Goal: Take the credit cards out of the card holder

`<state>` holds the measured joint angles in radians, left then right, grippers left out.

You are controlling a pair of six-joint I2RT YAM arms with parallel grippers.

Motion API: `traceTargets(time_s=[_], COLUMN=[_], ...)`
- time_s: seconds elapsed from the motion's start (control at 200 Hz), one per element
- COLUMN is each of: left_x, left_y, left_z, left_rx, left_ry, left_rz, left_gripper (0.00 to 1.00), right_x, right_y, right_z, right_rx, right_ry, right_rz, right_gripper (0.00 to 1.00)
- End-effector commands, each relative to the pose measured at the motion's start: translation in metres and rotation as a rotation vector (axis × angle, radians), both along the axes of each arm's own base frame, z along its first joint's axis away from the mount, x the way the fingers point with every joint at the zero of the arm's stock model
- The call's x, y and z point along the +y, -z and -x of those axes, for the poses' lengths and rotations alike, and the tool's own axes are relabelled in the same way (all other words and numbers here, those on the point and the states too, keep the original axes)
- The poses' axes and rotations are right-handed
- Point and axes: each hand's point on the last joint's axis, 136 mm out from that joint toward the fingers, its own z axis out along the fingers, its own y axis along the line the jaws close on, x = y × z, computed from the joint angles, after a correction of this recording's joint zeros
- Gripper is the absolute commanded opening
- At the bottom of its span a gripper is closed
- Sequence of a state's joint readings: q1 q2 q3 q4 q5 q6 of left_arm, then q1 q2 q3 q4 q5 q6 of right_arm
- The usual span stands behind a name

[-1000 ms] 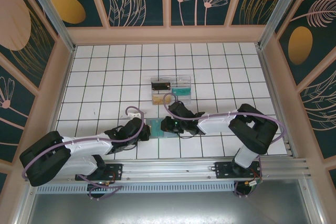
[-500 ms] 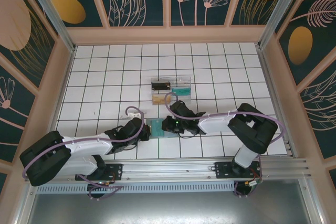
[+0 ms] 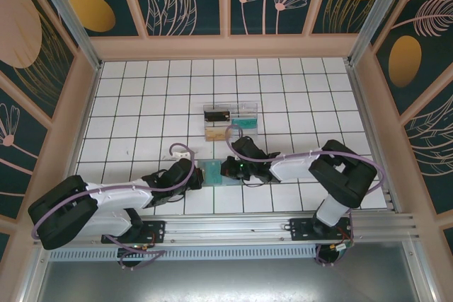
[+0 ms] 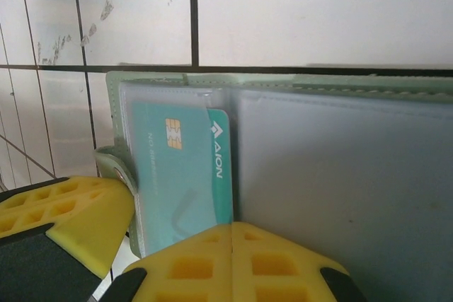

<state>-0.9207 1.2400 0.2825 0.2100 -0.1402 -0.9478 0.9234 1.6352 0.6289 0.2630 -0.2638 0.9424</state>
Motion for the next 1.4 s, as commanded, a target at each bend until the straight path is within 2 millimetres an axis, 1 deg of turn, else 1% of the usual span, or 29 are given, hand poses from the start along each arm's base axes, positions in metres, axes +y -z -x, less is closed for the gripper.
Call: traceTargets(time_s=[0.0,0.145,0.29,0.38,0.42,0.55,0.851,1.006,1.116,1.241,1.301,1.396], left_x=[0.016,0.016,0.014,0.013,0.012,0.013,0.011,0.011,0.011,0.012,0.013,0.013], left_y=[0.021,0.02,0.019,0.018,0.018,0.018,0.019,0.021,0.021,0.021,0.021,0.022], left_z=[0.009,0.009,0.008,0.008,0.007,0.008,0.008,0.009,0.01,0.01,0.011,0.011], left_rx=[0.066,0.065,0.063,0.063,0.062,0.062,0.064,0.07,0.071,0.07,0.072,0.074], left_ry=[-0.02,-0.02,-0.014,-0.012,-0.009,-0.011,-0.003,0.0,0.001,0.001,-0.001,0.0], left_rz=[-0.077,-0.075,-0.073,-0.073,-0.073,-0.071,-0.066,-0.067,-0.066,-0.065,-0.066,-0.068], left_gripper=[0.0,0.0,0.0,0.0,0.0,0.0,0.0,0.0,0.0,0.0,0.0,0.0], right_x=[-0.015,-0.021,-0.02,-0.015,-0.013,-0.008,-0.003,0.005,0.004,0.002,0.0,-0.004], right_y=[0.004,0.005,0.002,-0.001,-0.003,-0.007,0.001,-0.002,0.0,0.001,0.001,0.002], right_z=[0.0,0.0,-0.001,-0.002,-0.003,-0.004,-0.002,-0.002,-0.003,-0.002,-0.002,-0.002], right_rx=[0.009,0.012,0.002,-0.005,-0.01,-0.019,0.003,-0.001,-0.004,-0.002,-0.003,-0.005], right_ry=[0.025,0.036,0.032,0.026,0.023,0.011,0.0,-0.019,-0.019,-0.012,-0.006,0.005], right_rz=[0.025,0.034,0.025,0.009,-0.001,-0.017,-0.029,-0.057,-0.053,-0.059,-0.061,-0.054], right_gripper=[0.0,0.0,0.0,0.16,0.22,0.25,0.25,0.25,0.25,0.18,0.13,0.12])
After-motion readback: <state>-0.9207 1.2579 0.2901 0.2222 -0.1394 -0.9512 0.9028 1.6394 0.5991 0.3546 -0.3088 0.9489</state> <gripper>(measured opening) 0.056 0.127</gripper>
